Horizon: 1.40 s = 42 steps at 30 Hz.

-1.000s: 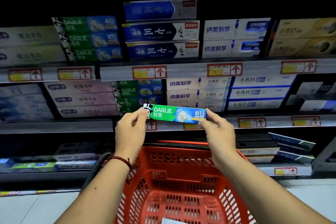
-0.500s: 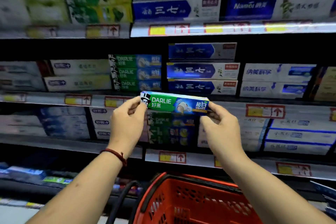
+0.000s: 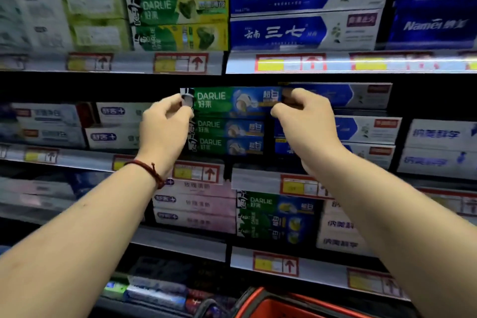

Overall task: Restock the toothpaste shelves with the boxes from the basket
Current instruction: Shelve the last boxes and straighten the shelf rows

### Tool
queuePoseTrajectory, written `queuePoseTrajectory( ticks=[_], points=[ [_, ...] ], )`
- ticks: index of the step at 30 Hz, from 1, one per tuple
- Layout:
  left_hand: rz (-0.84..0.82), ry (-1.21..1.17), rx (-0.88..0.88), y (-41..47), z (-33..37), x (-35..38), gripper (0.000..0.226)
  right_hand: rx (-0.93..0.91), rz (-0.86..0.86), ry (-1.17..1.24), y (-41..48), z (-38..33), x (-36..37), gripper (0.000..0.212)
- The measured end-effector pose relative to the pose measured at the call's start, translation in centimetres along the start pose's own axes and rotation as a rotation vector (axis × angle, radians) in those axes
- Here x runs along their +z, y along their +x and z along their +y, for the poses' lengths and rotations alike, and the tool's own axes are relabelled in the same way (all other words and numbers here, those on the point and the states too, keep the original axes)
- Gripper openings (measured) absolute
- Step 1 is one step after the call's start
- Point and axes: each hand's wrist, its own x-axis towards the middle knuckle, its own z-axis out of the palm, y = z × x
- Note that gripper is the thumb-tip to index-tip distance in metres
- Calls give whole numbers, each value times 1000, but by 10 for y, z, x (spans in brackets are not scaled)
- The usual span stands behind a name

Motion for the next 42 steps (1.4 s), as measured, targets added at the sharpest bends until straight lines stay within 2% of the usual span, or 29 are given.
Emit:
queuePoseTrajectory(
  ticks=[2,4,5,6,10,12,14,15,17,19,22,27,29,31,34,38,42],
  points=[
    [-10,48,1,15,2,3,40,30,21,11,11,-6,7,9],
    [-26,85,7,25,6,5,13,53,47,27,18,-10,13,17],
    [-32,103,9,28,10,6,8,55,53,34,21,-13,15,22],
    [-42,110,1,32,11,6,11,59,59,39,25,-15,18,26],
    [-52,77,-66,49,14,10,9,129,37,60,35,-20,23,13],
    [-60,64,-105,57,8,13,12,176,11,53,37,-20,23,18],
    [-78,86,-131,60,-2,13,12,199,-12,31,38,-20,26,12],
    [-84,94,-130,60,-6,12,10,204,-14,26,39,-18,26,18],
    [-81,96,-122,57,-11,10,21,197,-25,0,39,-18,27,27],
    [-85,95,-112,53,-9,10,23,185,-24,-16,39,-19,26,20],
    [-112,145,-92,50,-2,13,12,172,-33,-43,39,-20,23,11],
    [-244,311,-92,49,3,11,28,170,-21,-52,37,-15,16,9],
    [-244,450,-62,45,9,10,34,141,-12,-86,34,-12,12,17],
    [-164,577,27,36,16,10,38,73,-10,-154,29,-7,6,20],
    [-84,573,188,4,27,11,43,-42,-84,-281,14,-1,-8,24],
    [-228,528,252,-48,26,20,38,-138,-237,-397,-20,10,-36,50],
    [-346,567,212,-83,25,34,44,-103,-317,-456,-48,28,-63,56]
  ],
)
